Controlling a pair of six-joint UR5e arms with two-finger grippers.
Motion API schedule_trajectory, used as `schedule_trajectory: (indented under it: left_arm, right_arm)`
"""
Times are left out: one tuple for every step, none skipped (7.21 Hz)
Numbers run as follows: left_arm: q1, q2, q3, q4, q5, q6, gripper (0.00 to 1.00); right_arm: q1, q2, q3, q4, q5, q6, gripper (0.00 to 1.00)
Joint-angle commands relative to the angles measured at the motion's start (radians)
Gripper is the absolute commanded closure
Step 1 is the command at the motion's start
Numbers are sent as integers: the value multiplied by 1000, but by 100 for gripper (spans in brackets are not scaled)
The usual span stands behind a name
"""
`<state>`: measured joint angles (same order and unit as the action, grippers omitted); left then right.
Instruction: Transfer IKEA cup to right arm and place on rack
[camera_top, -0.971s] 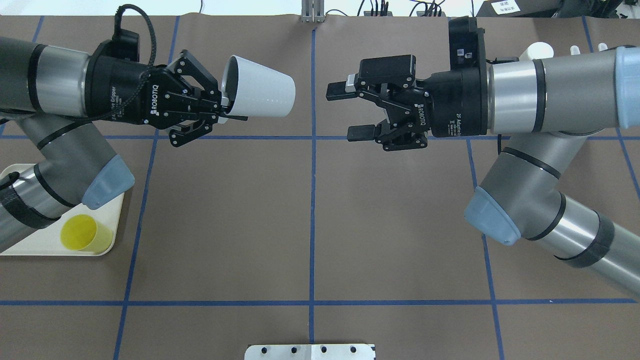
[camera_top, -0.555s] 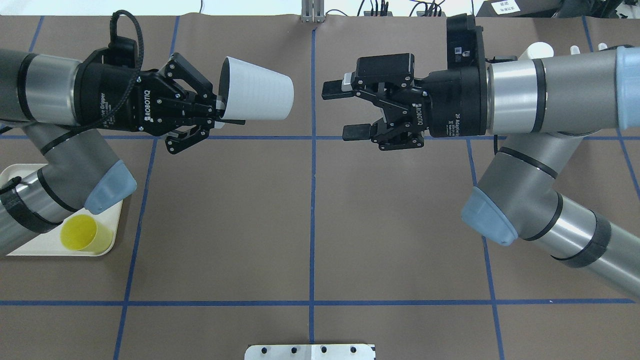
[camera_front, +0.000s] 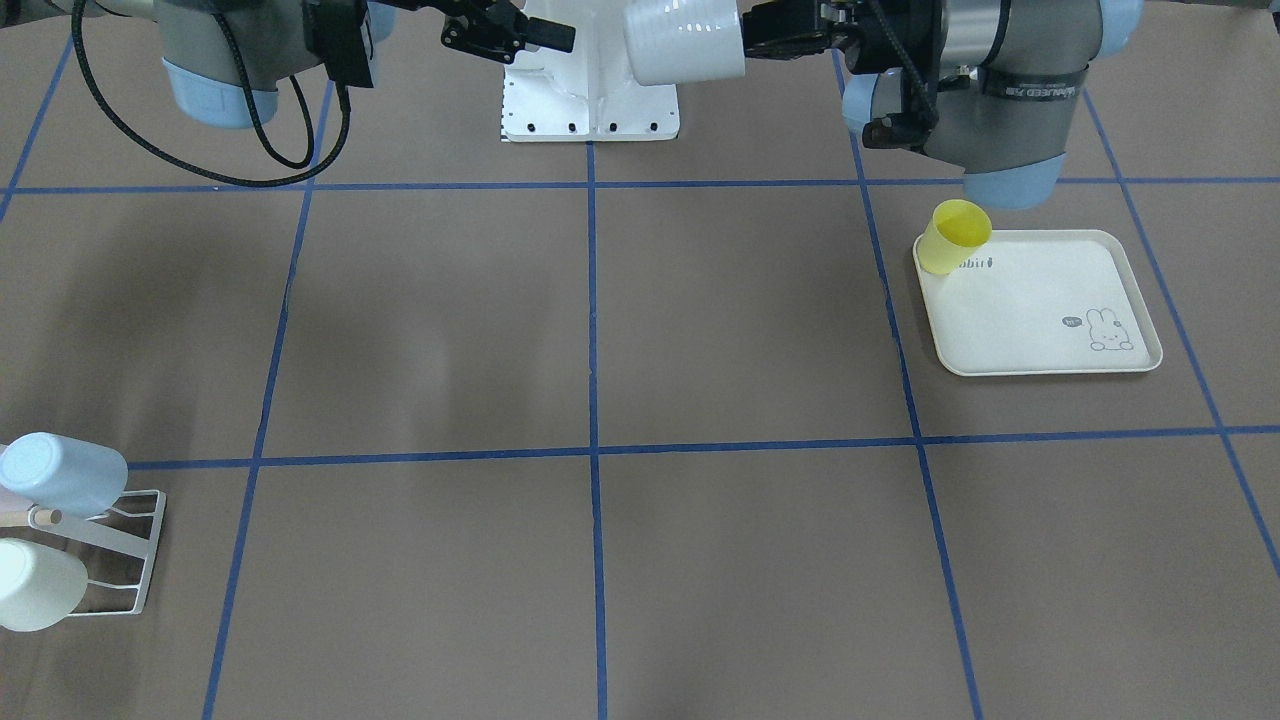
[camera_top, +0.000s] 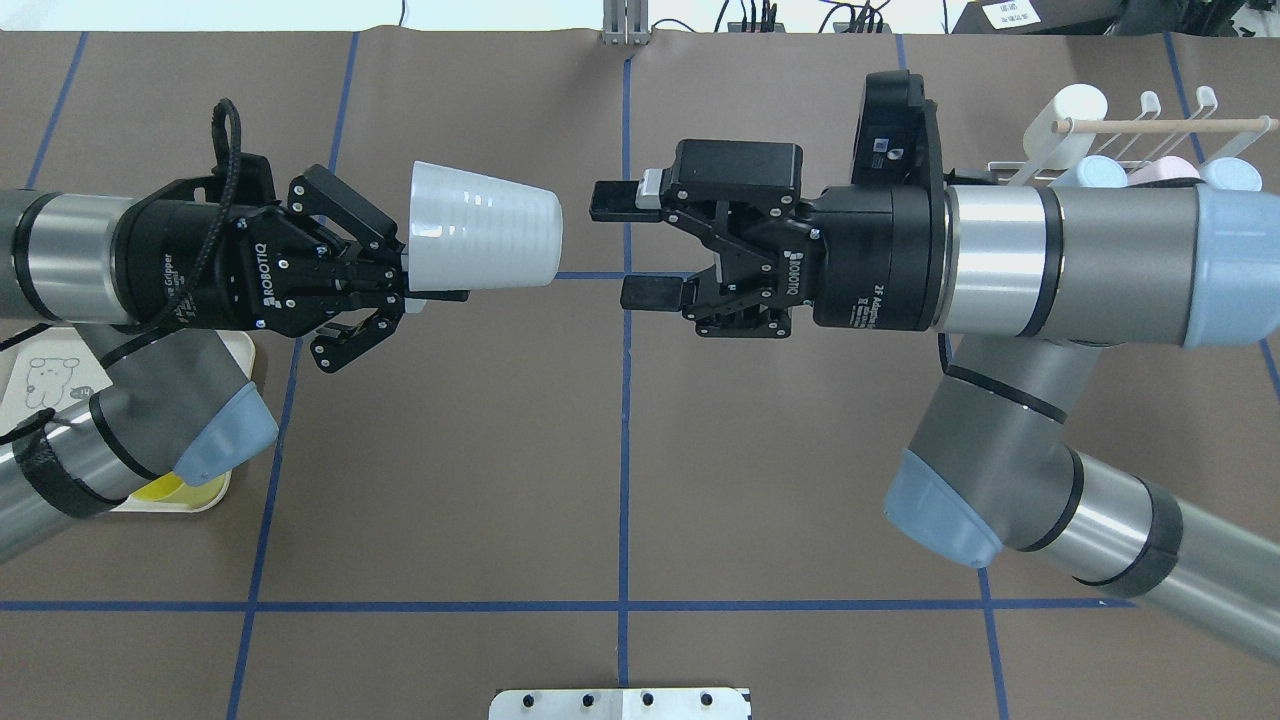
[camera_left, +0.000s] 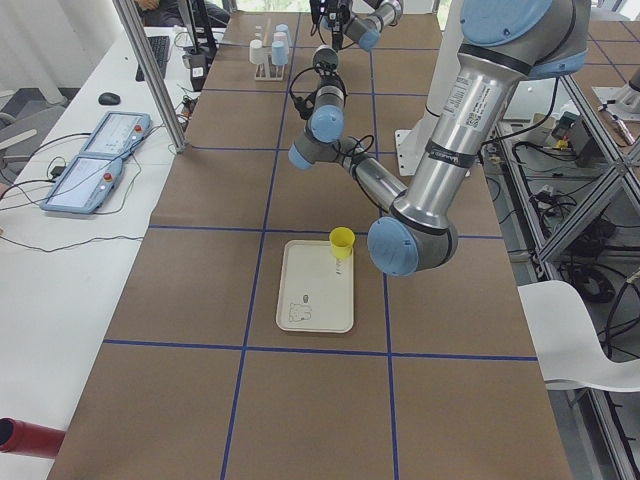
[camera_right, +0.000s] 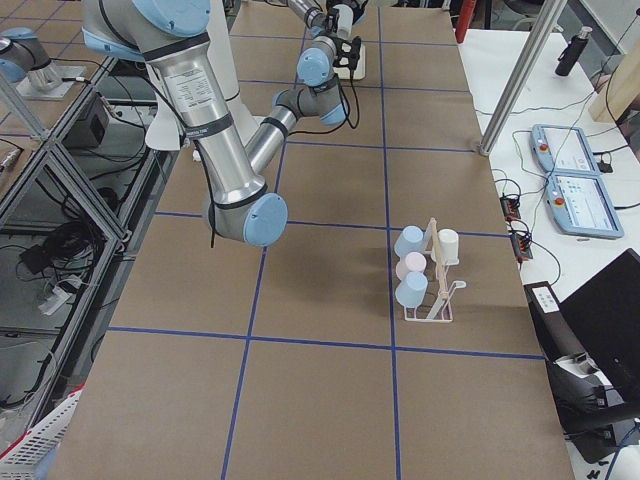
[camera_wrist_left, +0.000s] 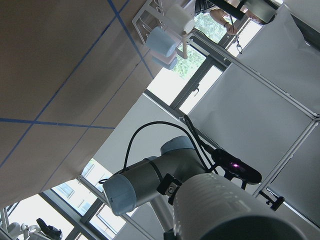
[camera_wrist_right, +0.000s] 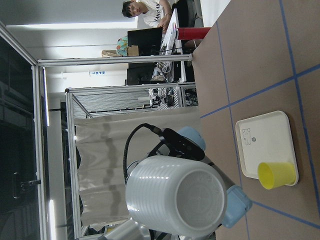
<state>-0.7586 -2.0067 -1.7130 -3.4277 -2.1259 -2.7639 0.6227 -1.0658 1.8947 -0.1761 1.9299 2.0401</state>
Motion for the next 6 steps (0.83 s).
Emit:
schedule_trajectory:
  left_arm:
    - [22,-3,-5,-51,82,-28,100]
    - [75,0,-5,-83,133,-29,100]
    - [84,-4,-7,-84,136,-77,100]
    - [84,-13,-8,-87,141,-103,100]
    - [85,-15,-16,-91,142,-103,100]
    - [94,-15,-17,-91,142,-103,100]
  right_arm:
    - [-67,1,-5,52,-73,0,7]
    - [-70,3,-3,64,-93,2,7]
    - [-69,3,-3,66,-98,0,6]
    - [-70,4,-5,64,-101,0,5]
    - [-70,4,-6,64,-100,0,5]
    - [-74,4,-6,66,-100,0,4]
